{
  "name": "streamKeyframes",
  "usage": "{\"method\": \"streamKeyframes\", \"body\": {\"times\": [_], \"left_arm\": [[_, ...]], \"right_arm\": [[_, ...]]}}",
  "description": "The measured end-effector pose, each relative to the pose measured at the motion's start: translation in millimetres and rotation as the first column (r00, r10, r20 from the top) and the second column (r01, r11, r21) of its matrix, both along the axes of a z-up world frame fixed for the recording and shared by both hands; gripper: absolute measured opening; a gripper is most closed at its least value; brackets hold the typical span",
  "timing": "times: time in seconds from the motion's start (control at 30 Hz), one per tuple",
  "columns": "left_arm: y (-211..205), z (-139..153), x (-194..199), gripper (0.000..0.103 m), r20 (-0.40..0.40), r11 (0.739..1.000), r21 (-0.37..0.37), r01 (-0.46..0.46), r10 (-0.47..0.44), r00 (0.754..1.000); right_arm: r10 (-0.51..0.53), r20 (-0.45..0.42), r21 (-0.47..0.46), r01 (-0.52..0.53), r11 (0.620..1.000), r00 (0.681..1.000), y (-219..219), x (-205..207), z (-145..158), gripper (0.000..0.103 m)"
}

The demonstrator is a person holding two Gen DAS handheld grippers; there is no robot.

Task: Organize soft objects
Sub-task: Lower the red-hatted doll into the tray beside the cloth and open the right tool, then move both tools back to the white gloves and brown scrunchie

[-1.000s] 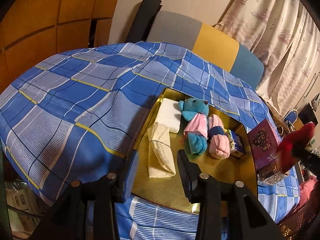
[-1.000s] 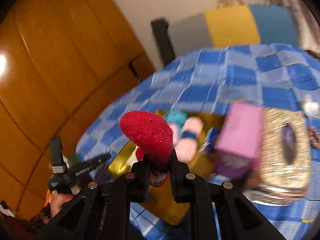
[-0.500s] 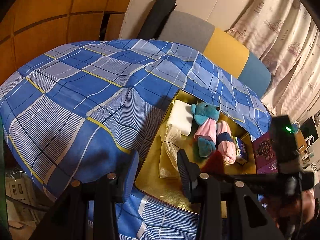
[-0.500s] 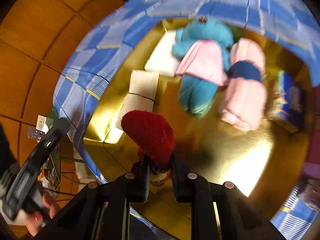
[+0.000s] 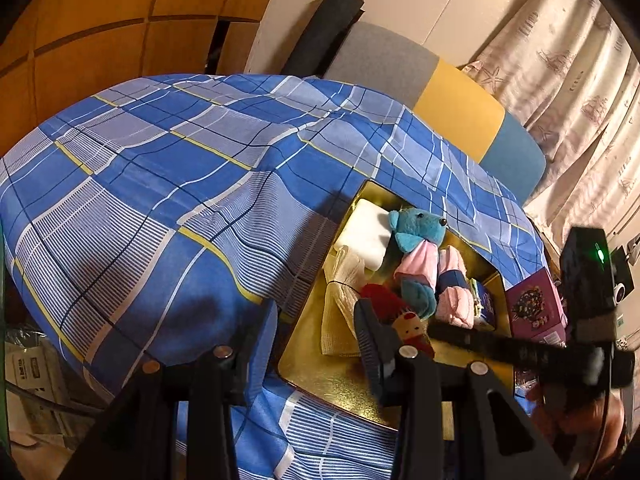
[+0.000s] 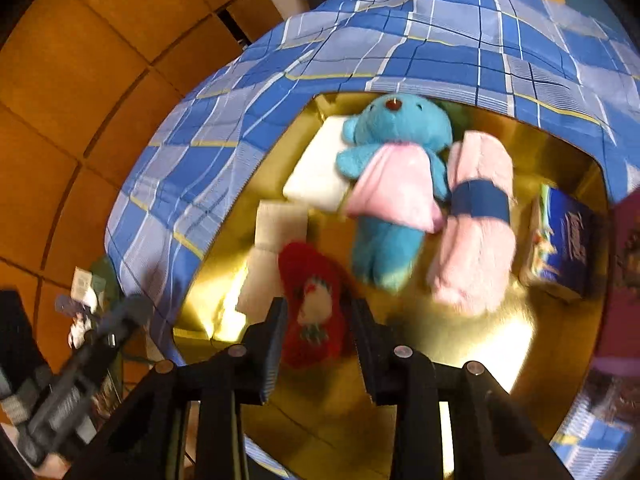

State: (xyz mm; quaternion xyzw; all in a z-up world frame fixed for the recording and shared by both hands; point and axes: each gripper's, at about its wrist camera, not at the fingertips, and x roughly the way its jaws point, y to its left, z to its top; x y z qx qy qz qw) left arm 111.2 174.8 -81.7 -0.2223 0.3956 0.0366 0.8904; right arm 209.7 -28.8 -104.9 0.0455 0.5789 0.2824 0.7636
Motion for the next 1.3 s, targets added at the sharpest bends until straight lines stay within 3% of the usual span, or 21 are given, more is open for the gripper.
{"method": "streamKeyframes", "body": {"times": [0.17,0.33,0.53,0.8,0.9,1.03,1.17,1.3], "left_arm": [[-2.4,-2.5,0.6,0.04,-0.011,1.0,0.005,0.005,-0.005,1.0],[-4.6,0.1,-1.4,0.04,0.004,1.0,0.017,0.008,-0.008,1.0],[-5.8,-1.7,-0.3,0.04,-0.004,1.0,0.024,0.01,-0.01,1.0],[-28.9,1.9,-1.9,0.04,0.025,0.995,0.021,0.093,-0.093,0.995],[-43.1,5.7,-2.3,0.04,0.064,0.986,-0.021,0.165,-0.163,0.985],[-72.2,11.5,-6.1,0.04,0.113,0.964,-0.019,0.264,-0.26,0.959],[-102.8,14.9,-8.6,0.041,0.126,0.942,-0.004,0.335,-0.332,0.935],[-130.1,12.8,-6.2,0.041,0.106,0.925,0.012,0.381,-0.38,0.919]], "right_arm": [[0.009,-0.024,-0.026,-0.01,1.0,1.0,7.8,-8.4,-16.4,0.02],[-0.053,-0.061,0.123,0.061,0.991,0.997,11.4,-0.5,-23.4,0.02],[-0.068,0.076,0.09,0.061,0.994,0.995,-0.2,-21.9,5.6,0.023],[-0.106,0.214,0.162,0.072,0.984,0.971,-39.3,-51.6,54.9,0.023],[-0.15,0.297,0.201,0.092,0.975,0.943,-65.6,-68.8,76.2,0.027],[-0.229,0.389,0.215,0.154,0.964,0.892,-106.6,-84.9,96.7,0.029],[-0.336,0.414,0.234,0.257,0.937,0.846,-158.9,-91.4,105.3,0.033],[-0.474,0.413,0.256,0.4,0.88,0.777,-223.2,-96.5,103.4,0.033]]}}
